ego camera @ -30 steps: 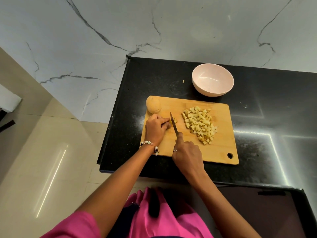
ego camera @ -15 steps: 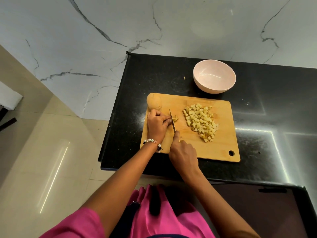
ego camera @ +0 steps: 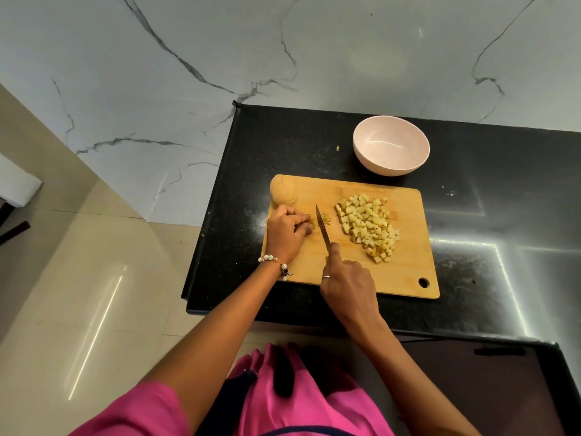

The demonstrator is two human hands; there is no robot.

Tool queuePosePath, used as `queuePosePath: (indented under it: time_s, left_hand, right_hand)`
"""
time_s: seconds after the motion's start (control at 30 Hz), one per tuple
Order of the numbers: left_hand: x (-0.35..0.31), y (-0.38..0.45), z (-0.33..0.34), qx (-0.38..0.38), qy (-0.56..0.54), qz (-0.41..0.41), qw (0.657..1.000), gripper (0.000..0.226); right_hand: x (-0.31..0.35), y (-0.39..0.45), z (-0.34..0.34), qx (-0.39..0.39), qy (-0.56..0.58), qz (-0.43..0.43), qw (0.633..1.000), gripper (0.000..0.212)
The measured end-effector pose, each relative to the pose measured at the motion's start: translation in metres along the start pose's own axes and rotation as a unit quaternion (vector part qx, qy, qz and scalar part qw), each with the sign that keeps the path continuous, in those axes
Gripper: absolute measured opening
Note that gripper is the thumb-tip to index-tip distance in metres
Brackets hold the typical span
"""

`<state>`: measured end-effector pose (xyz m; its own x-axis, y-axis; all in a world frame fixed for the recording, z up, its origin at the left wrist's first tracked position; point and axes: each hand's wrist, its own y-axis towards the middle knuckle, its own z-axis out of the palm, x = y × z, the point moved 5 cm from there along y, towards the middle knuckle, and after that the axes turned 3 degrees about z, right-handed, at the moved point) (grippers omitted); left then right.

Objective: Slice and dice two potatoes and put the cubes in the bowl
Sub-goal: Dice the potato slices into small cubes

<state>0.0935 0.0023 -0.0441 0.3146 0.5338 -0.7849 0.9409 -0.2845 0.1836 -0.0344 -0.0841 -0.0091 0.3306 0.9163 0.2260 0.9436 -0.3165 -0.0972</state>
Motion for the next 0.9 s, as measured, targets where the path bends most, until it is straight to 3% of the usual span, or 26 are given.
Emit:
queuePosePath:
  time_s: [0.9]
  left_hand:
    - [0.002,0.001,0.004,-0.045,-0.006,0.008,0.999,0.012]
  right_hand:
    - [0.016,0.013,0.017,-0.012,-0.054,-0.035,0.998,0.056]
